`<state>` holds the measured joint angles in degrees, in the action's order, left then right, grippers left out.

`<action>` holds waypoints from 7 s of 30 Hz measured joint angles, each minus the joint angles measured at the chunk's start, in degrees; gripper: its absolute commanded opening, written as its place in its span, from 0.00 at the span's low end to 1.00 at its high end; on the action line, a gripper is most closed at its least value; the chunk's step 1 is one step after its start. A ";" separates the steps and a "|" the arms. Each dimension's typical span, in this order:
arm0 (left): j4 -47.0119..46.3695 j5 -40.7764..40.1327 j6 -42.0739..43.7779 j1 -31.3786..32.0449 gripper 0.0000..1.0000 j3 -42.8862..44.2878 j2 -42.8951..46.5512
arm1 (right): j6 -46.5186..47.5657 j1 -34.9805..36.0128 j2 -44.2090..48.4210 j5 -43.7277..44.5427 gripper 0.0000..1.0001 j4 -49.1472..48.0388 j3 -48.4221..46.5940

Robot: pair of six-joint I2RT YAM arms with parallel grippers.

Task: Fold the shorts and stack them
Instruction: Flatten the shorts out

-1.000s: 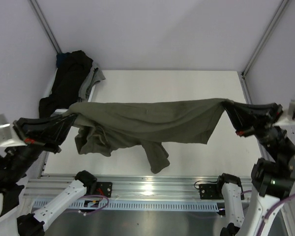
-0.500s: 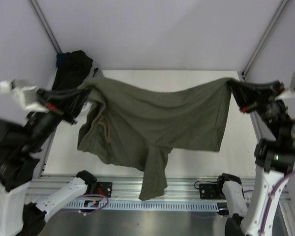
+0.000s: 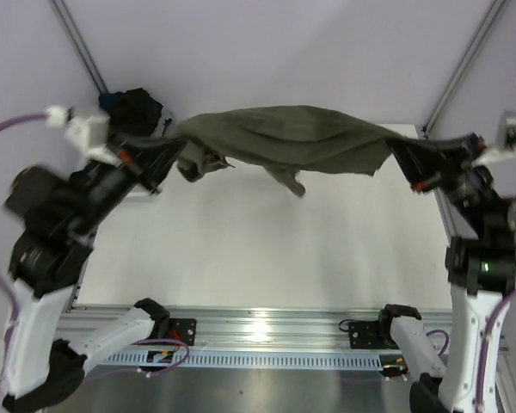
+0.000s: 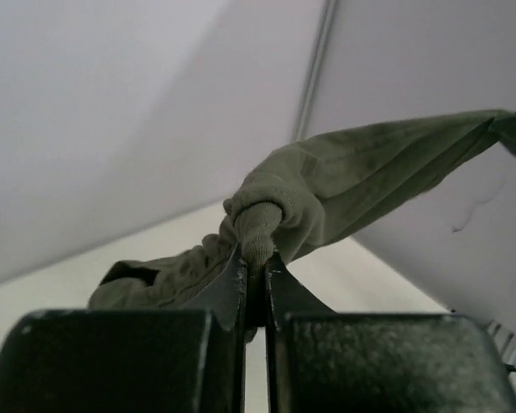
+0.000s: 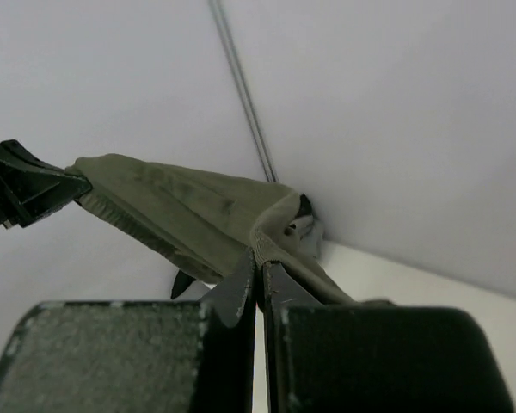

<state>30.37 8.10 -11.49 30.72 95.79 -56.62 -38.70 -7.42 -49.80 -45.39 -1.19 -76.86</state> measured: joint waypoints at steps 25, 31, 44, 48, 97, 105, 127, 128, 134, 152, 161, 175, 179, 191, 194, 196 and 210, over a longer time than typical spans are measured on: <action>-11.50 10.08 -4.46 0.00 0.00 -23.80 28.20 | -2.80 -4.28 29.38 -0.79 0.00 4.46 8.24; -20.72 7.74 -8.24 0.00 0.00 -47.41 18.84 | -4.59 -4.44 26.21 1.97 0.00 6.14 30.14; -49.09 1.05 -8.79 0.00 0.02 -50.60 -20.31 | -6.93 -3.48 18.78 21.31 0.00 1.70 54.38; -52.43 1.05 -5.42 0.00 0.02 -40.22 -30.29 | -6.47 -3.48 15.52 25.77 0.00 -3.76 54.55; -23.37 -2.05 -12.11 -10.64 0.93 -26.08 -46.53 | 2.25 7.41 -23.91 43.01 0.79 1.55 32.54; -22.08 -6.03 -13.09 -10.64 0.94 -38.40 -36.04 | 4.72 24.13 -20.81 38.86 0.75 9.70 33.35; -29.64 -3.63 -20.31 -11.28 0.61 -41.09 -44.78 | 10.34 18.08 -40.96 38.99 0.40 15.76 16.59; -30.34 -3.32 -20.76 -11.32 0.56 -40.79 -45.48 | 10.36 17.27 -42.34 38.84 0.36 15.61 15.76; -33.97 -1.79 -23.58 -11.54 0.20 -40.70 -47.82 | 10.54 11.72 -50.16 37.77 0.21 15.17 14.58; -37.75 -3.17 -26.29 -17.88 0.00 -50.34 -40.98 | 9.88 14.14 -70.47 38.75 0.17 17.49 -6.75; -38.99 -8.41 -28.74 -19.78 0.00 -55.91 -35.85 | 10.14 17.84 -80.54 36.09 0.61 21.46 -24.68; -39.26 -11.02 -29.49 -19.78 0.00 -57.59 -32.96 | 10.64 30.27 -33.81 33.75 0.82 21.55 16.79; -39.23 -10.95 -29.44 -19.78 0.00 -57.59 -32.15 | 9.94 42.45 -23.69 36.72 0.79 25.00 24.59; -39.19 -10.86 -28.89 -19.78 0.00 -57.59 -31.45 | 7.61 77.66 -23.80 55.17 0.72 30.69 25.33; -39.15 -10.86 -28.70 -19.78 0.00 -57.59 -31.34 | 5.62 79.12 -30.29 60.74 0.72 32.70 22.77; -38.88 -10.88 -28.55 -19.78 0.00 -57.59 -30.95 | 3.87 78.05 -32.35 62.82 0.71 33.81 22.86; -38.75 -10.99 -28.00 -19.78 0.00 -57.59 -29.86 | -2.97 50.86 -12.63 51.82 0.64 23.91 44.02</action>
<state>-8.38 -2.90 -39.48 10.94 38.20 -86.48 -41.67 43.44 -62.43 6.44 22.72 -32.84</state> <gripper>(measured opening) 0.046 0.645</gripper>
